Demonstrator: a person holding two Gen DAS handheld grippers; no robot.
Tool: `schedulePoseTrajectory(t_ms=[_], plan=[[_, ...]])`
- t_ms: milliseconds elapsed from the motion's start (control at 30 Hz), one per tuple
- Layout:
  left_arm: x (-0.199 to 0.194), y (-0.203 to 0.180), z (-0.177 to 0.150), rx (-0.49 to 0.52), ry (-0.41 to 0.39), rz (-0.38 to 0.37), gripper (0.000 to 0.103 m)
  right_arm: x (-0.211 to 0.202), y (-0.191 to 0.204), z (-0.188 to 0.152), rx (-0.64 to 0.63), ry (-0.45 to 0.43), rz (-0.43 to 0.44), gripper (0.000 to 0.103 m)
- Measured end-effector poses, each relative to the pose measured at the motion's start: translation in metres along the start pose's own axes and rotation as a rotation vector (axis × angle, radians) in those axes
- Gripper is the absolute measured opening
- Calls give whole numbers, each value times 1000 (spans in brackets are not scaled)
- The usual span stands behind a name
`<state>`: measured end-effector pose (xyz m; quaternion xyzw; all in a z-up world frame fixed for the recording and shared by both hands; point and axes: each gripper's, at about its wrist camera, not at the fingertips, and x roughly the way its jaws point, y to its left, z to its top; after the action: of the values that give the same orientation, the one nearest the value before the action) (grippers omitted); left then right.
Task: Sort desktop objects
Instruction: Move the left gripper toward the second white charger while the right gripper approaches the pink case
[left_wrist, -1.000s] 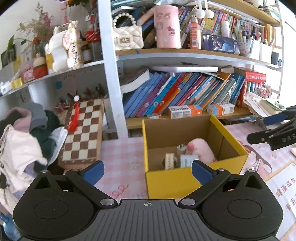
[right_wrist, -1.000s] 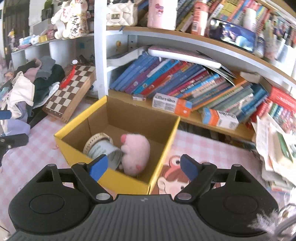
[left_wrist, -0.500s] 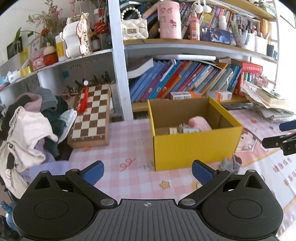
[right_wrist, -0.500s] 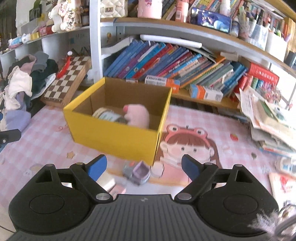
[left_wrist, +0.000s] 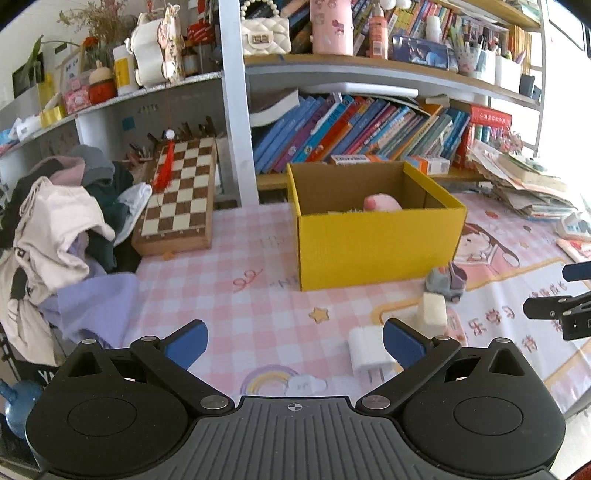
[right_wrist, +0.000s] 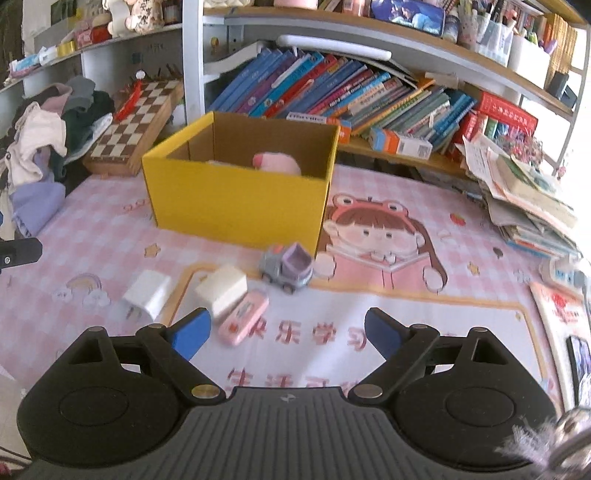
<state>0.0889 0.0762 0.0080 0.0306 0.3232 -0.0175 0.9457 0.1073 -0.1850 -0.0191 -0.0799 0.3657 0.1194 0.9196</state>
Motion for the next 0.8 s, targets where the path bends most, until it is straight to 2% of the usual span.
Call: schedulePoseTrajectory(t_ms=[400,700,800], plan=[[0,-10,-22,12,40,-17,102,0,14,-35,41,58,-16,94],[5,-22,-32,35,54,-16,102,0,29,-41,13,62,-12,94],[5,-32,-36,71,62,-32,102,0,37,-43,-20,65,1,94]])
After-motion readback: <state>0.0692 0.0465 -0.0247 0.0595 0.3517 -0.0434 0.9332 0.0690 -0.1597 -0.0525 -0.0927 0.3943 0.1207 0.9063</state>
